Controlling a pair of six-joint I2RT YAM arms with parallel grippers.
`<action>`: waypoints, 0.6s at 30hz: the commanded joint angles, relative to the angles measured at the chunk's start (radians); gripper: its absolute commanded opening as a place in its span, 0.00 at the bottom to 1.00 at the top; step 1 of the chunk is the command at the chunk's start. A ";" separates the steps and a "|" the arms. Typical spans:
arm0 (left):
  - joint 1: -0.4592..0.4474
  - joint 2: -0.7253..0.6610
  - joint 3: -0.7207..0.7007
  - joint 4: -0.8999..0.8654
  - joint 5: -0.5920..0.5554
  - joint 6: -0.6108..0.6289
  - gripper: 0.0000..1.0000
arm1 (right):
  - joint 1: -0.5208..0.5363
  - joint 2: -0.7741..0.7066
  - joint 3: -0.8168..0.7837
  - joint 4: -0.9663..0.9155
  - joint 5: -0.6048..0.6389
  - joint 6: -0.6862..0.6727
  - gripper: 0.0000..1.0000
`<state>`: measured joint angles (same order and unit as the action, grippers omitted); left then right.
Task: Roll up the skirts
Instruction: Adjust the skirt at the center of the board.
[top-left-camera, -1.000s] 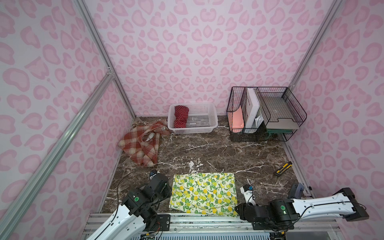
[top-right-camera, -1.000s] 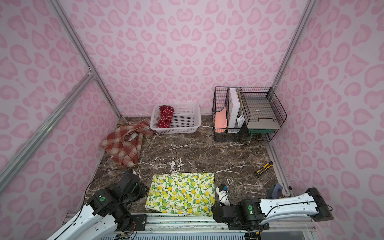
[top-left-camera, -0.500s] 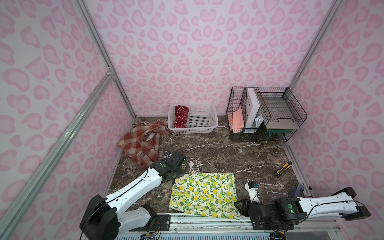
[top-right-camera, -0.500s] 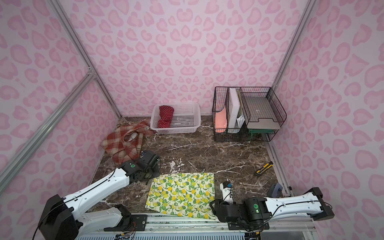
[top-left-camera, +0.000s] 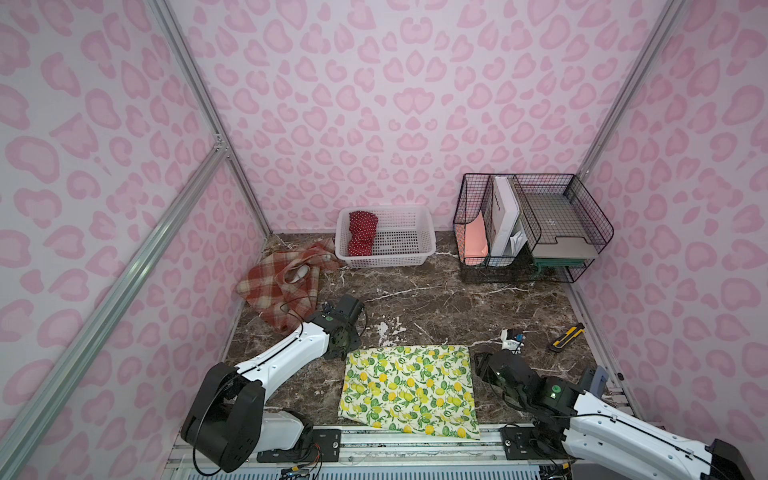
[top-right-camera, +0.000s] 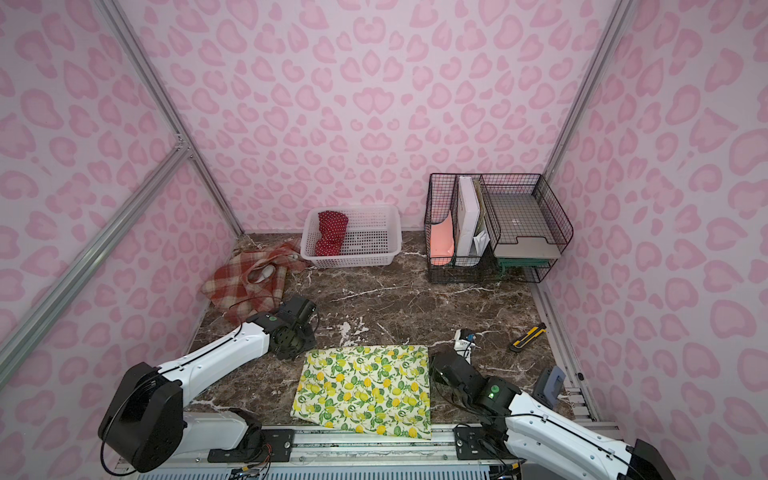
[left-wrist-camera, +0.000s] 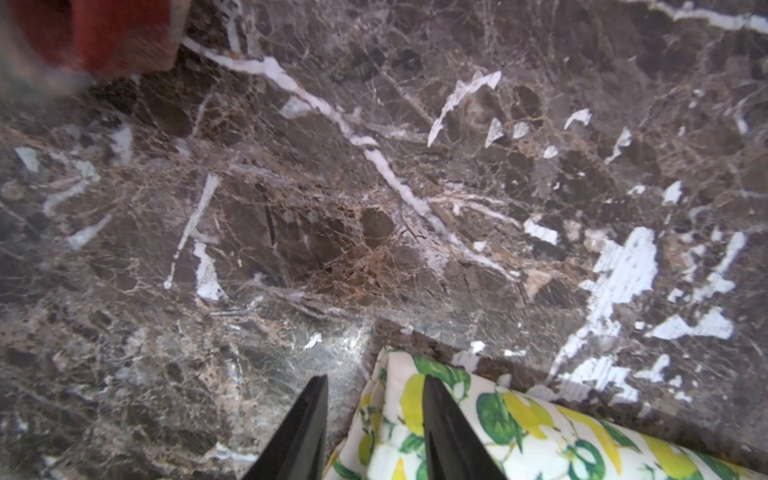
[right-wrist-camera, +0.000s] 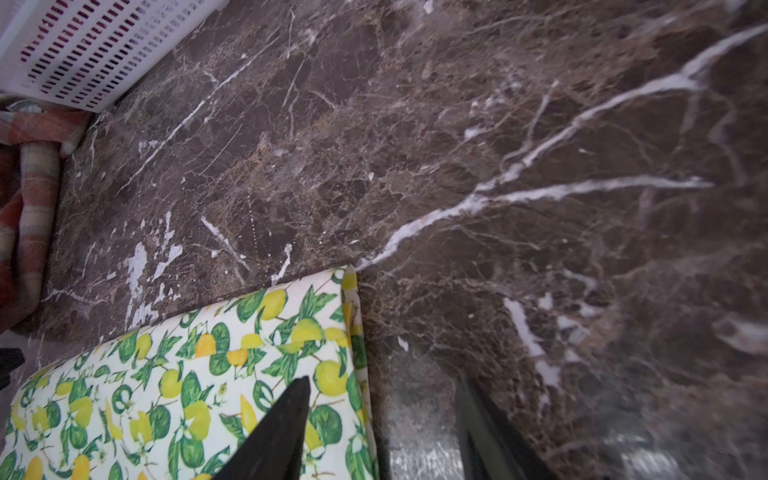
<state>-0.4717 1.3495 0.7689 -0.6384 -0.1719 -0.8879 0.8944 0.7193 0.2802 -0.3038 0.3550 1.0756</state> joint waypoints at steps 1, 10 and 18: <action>0.002 0.013 -0.005 0.001 0.000 0.021 0.39 | -0.020 0.079 0.007 0.200 -0.108 -0.143 0.58; 0.000 0.000 -0.053 0.101 0.102 0.020 0.18 | -0.034 0.343 0.048 0.277 -0.129 -0.201 0.53; 0.001 -0.033 -0.063 0.121 0.145 0.040 0.00 | -0.046 0.437 0.099 0.290 -0.128 -0.260 0.27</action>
<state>-0.4709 1.3289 0.7033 -0.5270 -0.0544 -0.8577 0.8520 1.1515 0.3744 -0.0475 0.2386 0.8547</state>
